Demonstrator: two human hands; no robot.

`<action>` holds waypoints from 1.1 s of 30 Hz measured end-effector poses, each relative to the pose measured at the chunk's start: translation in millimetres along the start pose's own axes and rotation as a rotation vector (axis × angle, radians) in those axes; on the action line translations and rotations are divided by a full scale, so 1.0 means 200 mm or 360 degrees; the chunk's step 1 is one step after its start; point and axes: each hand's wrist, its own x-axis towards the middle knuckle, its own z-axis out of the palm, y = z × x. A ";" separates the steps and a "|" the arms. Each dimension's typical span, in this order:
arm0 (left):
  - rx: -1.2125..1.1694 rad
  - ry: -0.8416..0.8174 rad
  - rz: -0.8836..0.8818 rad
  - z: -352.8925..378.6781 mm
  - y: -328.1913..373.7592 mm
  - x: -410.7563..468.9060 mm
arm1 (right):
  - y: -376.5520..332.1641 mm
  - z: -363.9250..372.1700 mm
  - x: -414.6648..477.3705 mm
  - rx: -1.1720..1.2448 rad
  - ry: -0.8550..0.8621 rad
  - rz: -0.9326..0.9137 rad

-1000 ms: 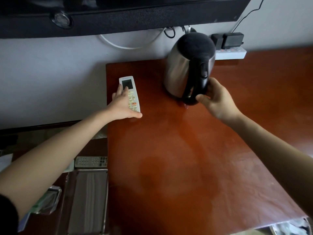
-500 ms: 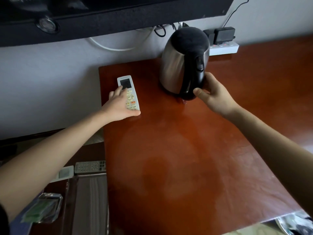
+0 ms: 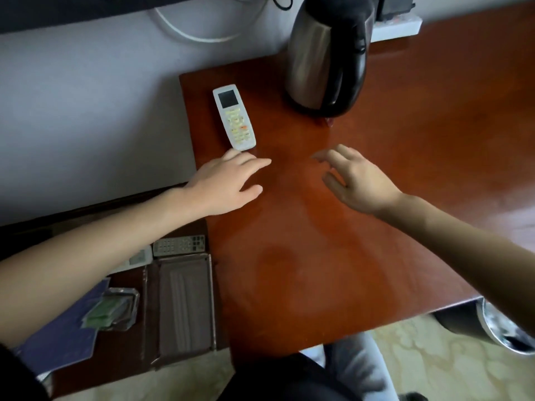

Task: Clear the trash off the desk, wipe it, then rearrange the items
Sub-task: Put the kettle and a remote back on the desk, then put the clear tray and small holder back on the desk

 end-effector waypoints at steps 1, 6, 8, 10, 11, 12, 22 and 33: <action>0.0064 -0.0039 -0.0013 0.02 0.02 -0.06 | -0.05 0.03 -0.03 -0.0081 -0.0031 0.0019; 0.0190 -0.0179 -0.0085 0.18 0.14 -0.38 | -0.32 0.22 -0.26 -0.0295 -0.0153 0.0121; 0.0178 -0.0205 -0.0083 0.23 0.18 -0.51 | -0.44 0.31 -0.38 -0.0318 -0.0128 0.0149; 0.0155 -0.0193 -0.0079 0.28 0.22 -0.67 | -0.57 0.40 -0.50 -0.0317 -0.0068 0.0184; 0.0140 -0.0176 -0.0071 0.31 0.24 -0.76 | -0.65 0.44 -0.56 -0.0317 -0.0031 0.0200; 0.0119 -0.0159 -0.0061 0.34 0.25 -0.85 | -0.73 0.48 -0.63 -0.0315 0.0001 0.0220; 0.0085 -0.0343 -0.0161 0.76 0.19 -1.77 | -1.45 0.96 -1.18 -0.0204 -0.0217 0.0438; 0.0137 -0.0471 -0.0190 0.98 -0.33 -1.99 | -1.64 1.50 -1.20 -0.0219 -0.0450 0.0687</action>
